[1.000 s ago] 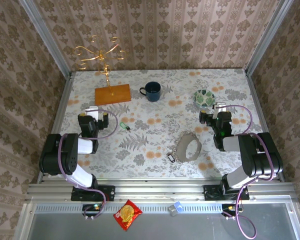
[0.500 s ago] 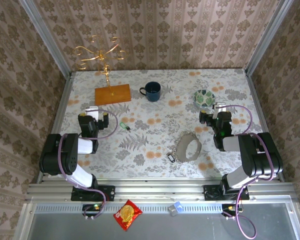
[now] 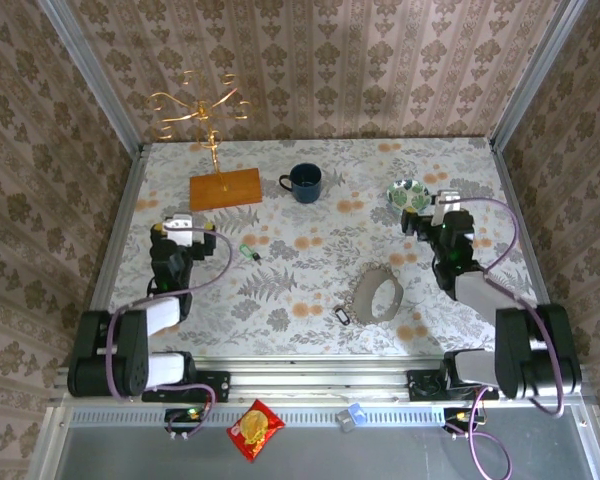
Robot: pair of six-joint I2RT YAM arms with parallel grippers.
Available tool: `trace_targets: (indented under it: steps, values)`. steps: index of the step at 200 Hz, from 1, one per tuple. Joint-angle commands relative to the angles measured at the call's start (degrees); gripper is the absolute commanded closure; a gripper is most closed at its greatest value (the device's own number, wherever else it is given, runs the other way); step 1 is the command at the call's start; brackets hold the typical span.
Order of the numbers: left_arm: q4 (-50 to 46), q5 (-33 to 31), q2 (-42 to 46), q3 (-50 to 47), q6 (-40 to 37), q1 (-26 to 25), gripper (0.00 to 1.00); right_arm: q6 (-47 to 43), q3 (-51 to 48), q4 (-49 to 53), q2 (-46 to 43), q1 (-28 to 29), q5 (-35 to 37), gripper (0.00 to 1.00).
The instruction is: Put the keys on the keyring
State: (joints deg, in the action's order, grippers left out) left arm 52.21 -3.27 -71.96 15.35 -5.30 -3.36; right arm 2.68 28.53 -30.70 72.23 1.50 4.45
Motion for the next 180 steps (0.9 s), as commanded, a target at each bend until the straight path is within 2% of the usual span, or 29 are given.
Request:
trace_targets:
  steps: [1, 47, 78, 106, 138, 180]
  values:
    - [-8.79, -1.08, 5.87, 2.77, 2.1, -0.42, 0.0, 5.3, 2.56, 12.42, -6.0, 0.22, -2.82, 0.01]
    - [-25.52, 6.93, 16.75, 6.24, 9.53, -1.58, 0.02, 20.96, 5.27, 36.02, -17.73, 2.09, -2.29, 0.09]
    - [-31.68, 10.02, 21.03, 6.27, 13.36, -7.14, 0.05, 26.01, 6.27, 48.69, -22.06, 5.42, -6.47, 0.16]
    - [-35.17, 6.28, 21.72, 6.1, 15.39, -16.4, 0.07, 28.2, 7.63, 58.12, -22.78, 14.49, -3.26, 0.21]
    - [-33.71, 2.46, 19.03, 6.26, 18.12, -27.62, 0.09, 31.49, 10.99, 68.45, -18.27, 27.31, -0.46, 0.28]
    - [-28.33, -1.31, 11.15, 7.14, 21.27, -36.99, 0.1, 31.87, 16.28, 76.48, -9.94, 38.8, 1.85, 0.31]
